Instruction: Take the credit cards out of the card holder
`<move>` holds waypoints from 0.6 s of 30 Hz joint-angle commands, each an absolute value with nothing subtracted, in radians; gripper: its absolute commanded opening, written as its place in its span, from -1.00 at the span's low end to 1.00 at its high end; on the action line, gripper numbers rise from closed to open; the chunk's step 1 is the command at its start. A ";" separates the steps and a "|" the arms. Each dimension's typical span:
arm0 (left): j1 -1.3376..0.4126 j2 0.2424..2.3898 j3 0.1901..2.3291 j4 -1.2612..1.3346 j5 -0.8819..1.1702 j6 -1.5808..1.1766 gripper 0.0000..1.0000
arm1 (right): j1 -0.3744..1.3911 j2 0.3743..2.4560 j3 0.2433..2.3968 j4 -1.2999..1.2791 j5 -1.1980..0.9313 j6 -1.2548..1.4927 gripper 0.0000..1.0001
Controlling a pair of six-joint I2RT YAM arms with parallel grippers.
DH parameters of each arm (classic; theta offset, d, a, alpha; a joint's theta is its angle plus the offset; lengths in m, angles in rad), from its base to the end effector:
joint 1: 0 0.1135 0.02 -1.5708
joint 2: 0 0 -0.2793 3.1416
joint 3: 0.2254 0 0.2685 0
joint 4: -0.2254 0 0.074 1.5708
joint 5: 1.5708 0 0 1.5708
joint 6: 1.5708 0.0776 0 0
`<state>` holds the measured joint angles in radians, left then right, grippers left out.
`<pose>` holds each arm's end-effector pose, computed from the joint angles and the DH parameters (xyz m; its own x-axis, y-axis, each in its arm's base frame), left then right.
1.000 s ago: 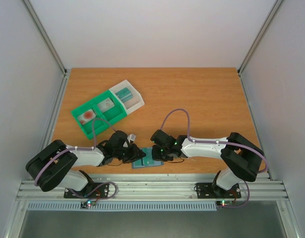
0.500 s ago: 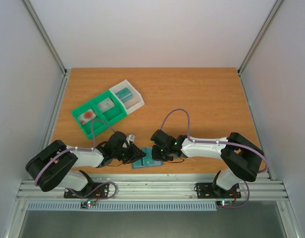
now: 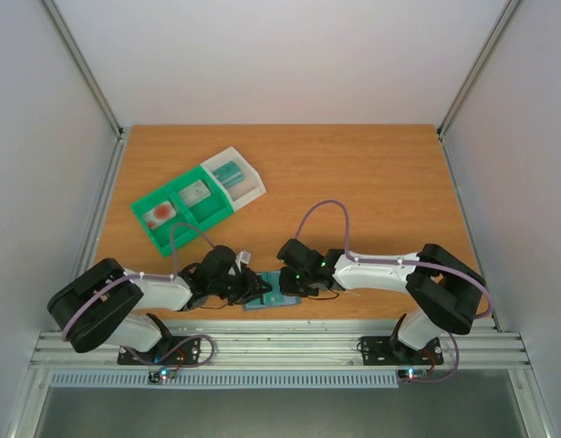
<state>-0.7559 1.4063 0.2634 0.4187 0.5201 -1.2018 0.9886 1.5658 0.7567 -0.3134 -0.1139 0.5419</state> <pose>0.1506 -0.1950 0.0822 -0.9817 -0.1869 0.0369 -0.1373 0.5595 -0.8174 0.1621 0.2622 0.1087 -0.8665 -0.3843 -0.3185 -0.4786 0.8210 0.3113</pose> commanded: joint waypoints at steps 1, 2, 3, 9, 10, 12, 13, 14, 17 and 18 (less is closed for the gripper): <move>-0.784 1.355 0.283 0.310 0.463 -1.199 -0.55 | 0.988 1.587 0.716 -0.387 -0.066 0.548 -0.78; -0.786 1.341 0.289 0.280 0.452 -1.195 -0.51 | 0.988 1.587 0.715 -0.387 -0.066 0.549 -0.78; -0.787 1.325 0.294 0.244 0.440 -1.191 -0.44 | 0.989 1.586 0.716 -0.388 -0.066 0.548 -0.78; -0.790 1.226 0.305 0.097 0.392 -1.171 -0.20 | 0.988 1.586 0.715 -0.388 -0.068 0.548 -0.78; -0.791 1.214 0.304 0.084 0.386 -1.173 -0.20 | 0.988 1.585 0.714 -0.388 -0.068 0.548 -0.78; -0.794 1.199 0.304 0.070 0.378 -1.172 -0.22 | 0.988 1.584 0.713 -0.388 -0.068 0.548 -0.78; -0.794 1.197 0.304 0.069 0.379 -1.172 -0.23 | 0.988 1.583 0.713 -0.388 -0.068 0.548 -0.78; -0.796 1.197 0.305 0.072 0.380 -1.170 -0.26 | 0.988 1.583 0.713 -0.388 -0.067 0.549 -0.78; -0.804 1.207 0.309 0.093 0.388 -1.169 -0.38 | 0.988 1.583 0.713 -0.388 -0.068 0.550 -0.78; -0.807 1.211 0.313 0.098 0.389 -1.167 -0.42 | 0.988 1.582 0.713 -0.388 -0.068 0.550 -0.78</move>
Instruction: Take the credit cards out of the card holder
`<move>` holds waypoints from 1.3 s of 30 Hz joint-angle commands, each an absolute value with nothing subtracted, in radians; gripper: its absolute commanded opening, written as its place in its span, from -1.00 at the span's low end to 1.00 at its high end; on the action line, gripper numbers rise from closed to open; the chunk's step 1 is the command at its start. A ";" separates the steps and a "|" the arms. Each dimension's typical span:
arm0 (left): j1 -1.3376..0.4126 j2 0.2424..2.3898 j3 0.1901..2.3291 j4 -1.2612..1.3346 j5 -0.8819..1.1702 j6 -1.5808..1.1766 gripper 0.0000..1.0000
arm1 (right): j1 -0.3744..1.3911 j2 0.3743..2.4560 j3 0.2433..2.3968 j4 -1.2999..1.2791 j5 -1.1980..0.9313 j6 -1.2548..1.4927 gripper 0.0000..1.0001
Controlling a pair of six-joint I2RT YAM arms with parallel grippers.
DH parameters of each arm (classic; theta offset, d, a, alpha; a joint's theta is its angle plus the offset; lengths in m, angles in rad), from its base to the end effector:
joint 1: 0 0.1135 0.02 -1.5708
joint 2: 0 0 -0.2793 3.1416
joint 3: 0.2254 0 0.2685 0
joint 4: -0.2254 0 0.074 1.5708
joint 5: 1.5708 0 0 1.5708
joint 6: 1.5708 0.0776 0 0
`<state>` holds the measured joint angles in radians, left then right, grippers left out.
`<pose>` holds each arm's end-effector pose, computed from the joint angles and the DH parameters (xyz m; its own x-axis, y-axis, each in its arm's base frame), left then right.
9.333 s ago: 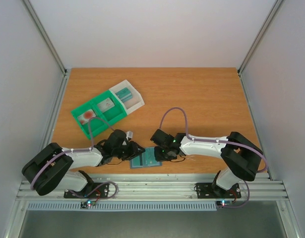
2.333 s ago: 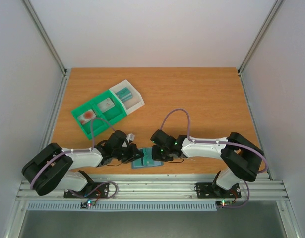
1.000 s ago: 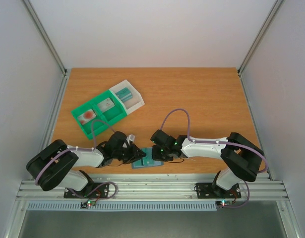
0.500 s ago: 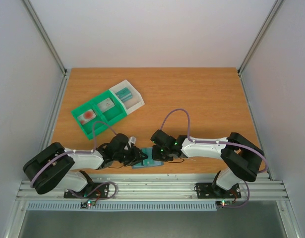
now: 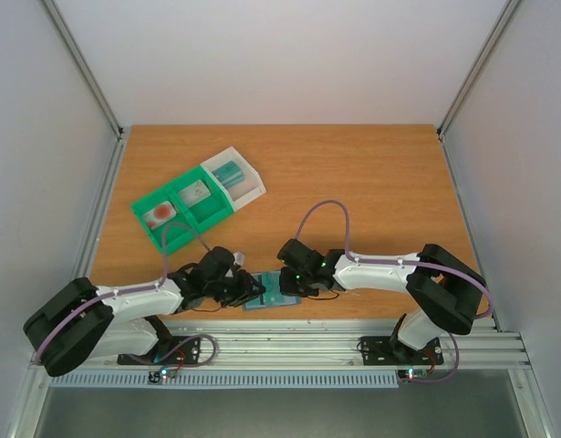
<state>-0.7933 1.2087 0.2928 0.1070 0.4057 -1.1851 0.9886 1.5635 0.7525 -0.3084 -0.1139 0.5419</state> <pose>0.1384 -0.1842 0.0985 -0.9747 -0.2233 0.0049 -0.1520 0.6472 -0.7470 0.1618 0.2618 0.1084 -0.8660 -0.3835 -0.3210 -0.4791 0.8202 0.3126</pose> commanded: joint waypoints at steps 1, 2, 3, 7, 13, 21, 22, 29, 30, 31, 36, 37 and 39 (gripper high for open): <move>-0.813 1.215 0.318 0.098 0.390 -1.165 -0.47 | 0.988 1.580 0.713 -0.388 -0.068 0.551 -0.78; -0.818 1.221 0.324 0.097 0.391 -1.163 -0.55 | 0.989 1.581 0.713 -0.388 -0.068 0.551 -0.78; -0.822 1.226 0.330 0.095 0.393 -1.161 -0.60 | 0.988 1.581 0.713 -0.388 -0.068 0.553 -0.78; -0.837 1.251 0.355 0.082 0.399 -1.147 -0.69 | 0.988 1.579 0.711 -0.390 -0.068 0.554 -0.78; -0.858 1.265 0.376 0.075 0.397 -1.137 -0.76 | 0.988 1.580 0.712 -0.390 -0.067 0.554 -0.78; -0.858 1.254 0.371 0.033 0.376 -1.147 -0.51 | 0.988 1.576 0.711 -0.393 -0.065 0.552 -0.78; -0.858 1.252 0.371 0.032 0.373 -1.148 -0.49 | 0.988 1.576 0.710 -0.393 -0.064 0.552 -0.78; -0.858 1.291 0.338 0.178 0.389 -1.196 -0.46 | 0.988 1.569 0.708 -0.395 -0.065 0.548 -0.78; -0.857 1.296 0.335 0.193 0.391 -1.204 -0.47 | 0.988 1.567 0.709 -0.397 -0.065 0.547 -0.78; -0.857 1.305 0.337 0.202 0.393 -1.208 -0.47 | 0.988 1.565 0.708 -0.398 -0.064 0.548 -0.78; -0.852 1.320 0.339 0.217 0.398 -1.217 -0.56 | 0.988 1.560 0.704 -0.400 -0.062 0.546 -0.78; -0.851 1.320 0.339 0.215 0.398 -1.219 -0.57 | 0.988 1.560 0.705 -0.400 -0.061 0.545 -0.78; -0.852 1.321 0.339 0.213 0.395 -1.221 -0.59 | 0.988 1.559 0.705 -0.400 -0.061 0.546 -0.78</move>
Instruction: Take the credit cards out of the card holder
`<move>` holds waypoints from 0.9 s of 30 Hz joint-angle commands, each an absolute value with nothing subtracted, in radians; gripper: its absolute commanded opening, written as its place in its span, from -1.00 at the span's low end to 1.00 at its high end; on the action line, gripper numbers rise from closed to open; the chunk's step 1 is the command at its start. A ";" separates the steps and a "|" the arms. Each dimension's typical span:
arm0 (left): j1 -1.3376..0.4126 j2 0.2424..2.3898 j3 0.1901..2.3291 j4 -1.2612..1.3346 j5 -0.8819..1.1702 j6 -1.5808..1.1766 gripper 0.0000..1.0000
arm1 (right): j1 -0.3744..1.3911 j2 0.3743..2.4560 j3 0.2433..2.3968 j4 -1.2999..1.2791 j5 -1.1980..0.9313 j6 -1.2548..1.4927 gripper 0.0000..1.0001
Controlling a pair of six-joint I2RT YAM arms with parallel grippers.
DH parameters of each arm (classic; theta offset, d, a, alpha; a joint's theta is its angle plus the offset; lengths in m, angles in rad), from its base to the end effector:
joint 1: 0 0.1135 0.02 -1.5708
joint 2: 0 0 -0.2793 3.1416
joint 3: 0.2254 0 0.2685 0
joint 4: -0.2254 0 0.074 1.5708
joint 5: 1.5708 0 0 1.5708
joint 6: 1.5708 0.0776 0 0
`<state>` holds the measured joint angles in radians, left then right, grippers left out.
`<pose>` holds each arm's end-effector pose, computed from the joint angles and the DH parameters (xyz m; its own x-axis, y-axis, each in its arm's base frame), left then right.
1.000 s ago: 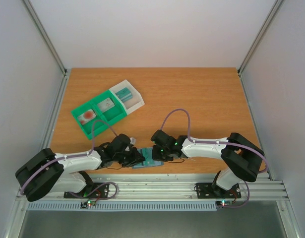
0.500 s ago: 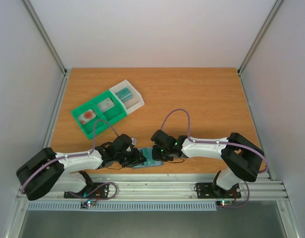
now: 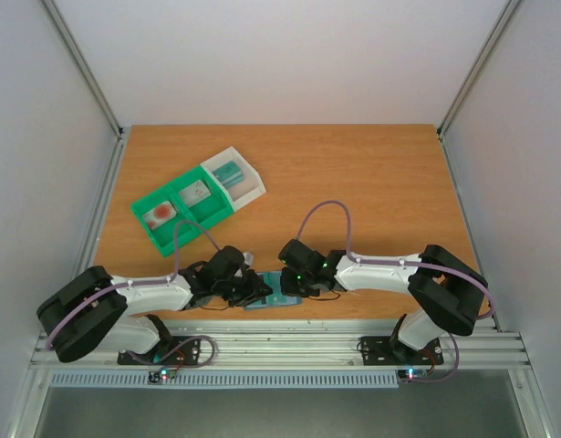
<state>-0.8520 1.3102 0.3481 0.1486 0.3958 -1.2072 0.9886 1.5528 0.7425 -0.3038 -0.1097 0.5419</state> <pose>0.1401 -0.2055 0.0972 -0.9822 -0.1870 0.0175 -0.1382 0.6563 -0.7417 0.1609 0.2598 0.1089 -0.8647 -0.3811 -0.3271 -0.4795 0.8204 0.3116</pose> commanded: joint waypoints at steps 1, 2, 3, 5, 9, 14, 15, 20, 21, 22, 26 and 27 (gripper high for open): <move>-0.852 1.322 0.336 0.217 0.394 -1.225 -0.61 | 0.988 1.559 0.703 -0.399 -0.061 0.545 -0.78; -0.851 1.323 0.333 0.223 0.396 -1.228 -0.64 | 0.988 1.559 0.704 -0.399 -0.060 0.545 -0.78; -0.851 1.324 0.331 0.226 0.396 -1.232 -0.66 | 0.988 1.558 0.703 -0.399 -0.058 0.544 -0.78; -0.852 1.327 0.326 0.230 0.394 -1.238 -0.69 | 0.988 1.558 0.702 -0.400 -0.056 0.543 -0.78; -0.851 1.330 0.324 0.236 0.391 -1.245 -0.69 | 0.988 1.556 0.701 -0.399 -0.057 0.544 -0.78; -0.852 1.347 0.306 0.279 0.398 -1.261 -0.59 | 0.988 1.560 0.704 -0.401 -0.056 0.542 -0.78; -0.851 1.355 0.299 0.300 0.403 -1.268 -0.59 | 0.987 1.560 0.704 -0.403 -0.054 0.541 -0.78; -0.851 1.404 0.287 0.386 0.428 -1.298 -0.75 | 0.988 1.562 0.707 -0.408 -0.049 0.543 -0.78; -0.852 1.408 0.286 0.392 0.431 -1.299 -0.83 | 0.988 1.563 0.709 -0.409 -0.048 0.544 -0.78; -0.852 1.408 0.285 0.395 0.431 -1.299 -0.90 | 0.988 1.563 0.709 -0.412 -0.048 0.545 -0.78; -0.850 1.386 0.268 0.386 0.414 -1.303 -0.99 | 0.988 1.563 0.705 -0.417 -0.044 0.552 -0.78; -0.848 1.379 0.266 0.378 0.411 -1.303 -0.99 | 0.988 1.562 0.706 -0.417 -0.042 0.552 -0.78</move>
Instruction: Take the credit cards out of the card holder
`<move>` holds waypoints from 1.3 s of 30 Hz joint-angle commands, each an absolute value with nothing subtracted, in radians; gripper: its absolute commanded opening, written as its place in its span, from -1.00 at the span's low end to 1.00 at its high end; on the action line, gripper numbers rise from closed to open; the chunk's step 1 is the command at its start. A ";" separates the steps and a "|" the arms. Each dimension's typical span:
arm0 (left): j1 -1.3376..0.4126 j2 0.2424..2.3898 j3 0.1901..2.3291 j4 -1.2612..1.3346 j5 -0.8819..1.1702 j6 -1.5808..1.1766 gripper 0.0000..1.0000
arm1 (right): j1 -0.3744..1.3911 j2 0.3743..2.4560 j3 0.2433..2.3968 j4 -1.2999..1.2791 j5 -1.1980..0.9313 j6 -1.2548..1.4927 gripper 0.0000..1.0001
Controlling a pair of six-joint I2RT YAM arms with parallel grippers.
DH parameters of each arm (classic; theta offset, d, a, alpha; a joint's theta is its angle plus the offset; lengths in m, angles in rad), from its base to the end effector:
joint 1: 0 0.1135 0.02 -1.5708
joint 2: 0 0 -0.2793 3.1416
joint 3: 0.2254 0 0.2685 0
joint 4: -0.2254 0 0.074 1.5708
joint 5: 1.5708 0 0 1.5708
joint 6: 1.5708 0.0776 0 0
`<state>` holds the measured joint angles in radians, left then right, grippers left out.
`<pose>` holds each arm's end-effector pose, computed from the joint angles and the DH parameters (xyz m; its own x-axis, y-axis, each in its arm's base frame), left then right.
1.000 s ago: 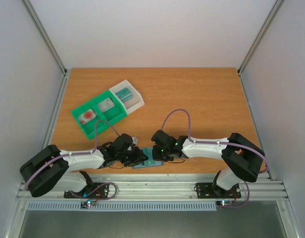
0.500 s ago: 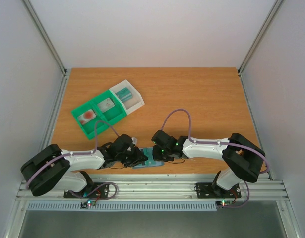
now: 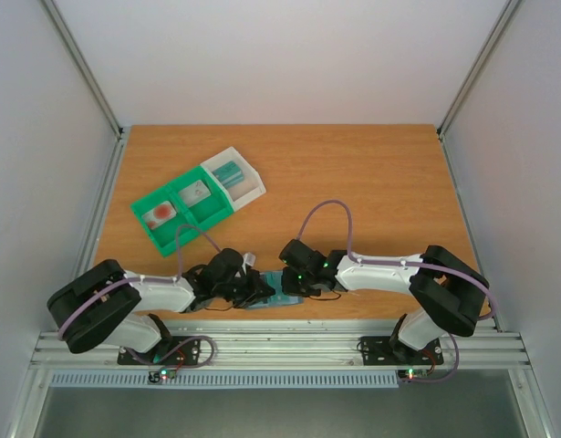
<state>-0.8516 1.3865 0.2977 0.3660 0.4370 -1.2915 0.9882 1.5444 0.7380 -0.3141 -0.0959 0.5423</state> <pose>0.1410 -0.2109 0.0885 -0.9764 -0.2070 0.0624 -0.1733 0.5771 -0.7981 0.1604 0.2570 0.1092 -0.8651 -0.3792 -0.3283 -0.4759 0.8273 0.2985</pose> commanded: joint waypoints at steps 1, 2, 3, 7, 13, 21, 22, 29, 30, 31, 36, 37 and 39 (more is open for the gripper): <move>-0.847 1.370 0.264 0.364 0.408 -1.300 -0.99 | 0.988 1.562 0.705 -0.421 -0.040 0.551 -0.78; -0.847 1.363 0.261 0.358 0.406 -1.300 -0.99 | 0.988 1.560 0.705 -0.421 -0.037 0.553 -0.78; -0.846 1.352 0.258 0.351 0.402 -1.299 -0.99 | 0.988 1.560 0.705 -0.422 -0.036 0.554 -0.78; -0.845 1.311 0.242 0.324 0.392 -1.301 -0.99 | 0.989 1.559 0.705 -0.428 -0.033 0.554 -0.78; -0.842 1.224 0.241 0.232 0.371 -1.281 -0.99 | 0.988 1.553 0.702 -0.431 -0.031 0.553 -0.78; -0.838 1.022 0.337 -0.153 0.290 -1.153 -0.99 | 0.988 1.540 0.705 -0.430 -0.034 0.546 -0.78; -0.838 1.000 0.353 -0.208 0.285 -1.124 -0.99 | 0.987 1.536 0.706 -0.428 -0.036 0.537 -0.78; -0.838 0.920 0.469 -0.373 0.340 -0.931 -0.99 | 0.985 1.383 0.784 -0.516 -0.004 0.374 -0.77; -0.838 0.906 0.490 -0.386 0.356 -0.908 -0.99 | 0.985 1.338 0.801 -0.536 -0.003 0.330 -0.76; -0.838 0.889 0.505 -0.402 0.367 -0.877 -0.99 | 0.983 1.297 0.816 -0.554 0.021 0.283 -0.74; -0.839 0.787 0.535 -0.374 0.510 -0.667 -0.99 | 0.974 1.101 0.885 -0.665 0.030 0.110 -0.66; -0.840 0.765 0.534 -0.358 0.552 -0.630 -0.99 | 0.974 1.063 0.881 -0.663 0.014 0.076 -0.63; -0.841 0.722 0.537 -0.358 0.594 -0.549 -0.99 | 0.971 0.993 0.881 -0.665 -0.065 0.019 -0.60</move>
